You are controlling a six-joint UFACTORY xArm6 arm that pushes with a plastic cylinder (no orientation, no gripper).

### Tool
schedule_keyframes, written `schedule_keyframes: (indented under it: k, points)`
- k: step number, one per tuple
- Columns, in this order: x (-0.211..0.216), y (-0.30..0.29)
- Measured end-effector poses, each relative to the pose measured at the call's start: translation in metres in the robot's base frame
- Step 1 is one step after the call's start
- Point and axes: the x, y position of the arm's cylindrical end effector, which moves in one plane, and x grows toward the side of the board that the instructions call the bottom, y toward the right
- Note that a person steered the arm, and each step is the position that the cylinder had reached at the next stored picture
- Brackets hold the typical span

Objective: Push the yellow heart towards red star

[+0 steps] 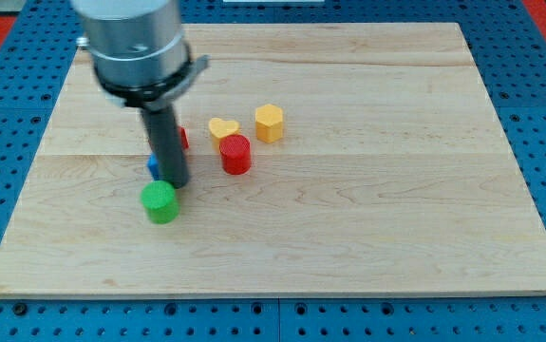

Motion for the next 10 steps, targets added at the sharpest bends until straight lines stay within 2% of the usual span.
schedule_keyframes:
  k: [1,2,3,4,6,8,9,10]
  points:
    - [0.005,-0.017]
    - [-0.003,-0.006]
    - [-0.038,0.047]
    - [-0.063,0.074]
    - [-0.084,0.107]
    - [-0.085,0.052]
    - [-0.108,0.025]
    - [-0.161,0.042]
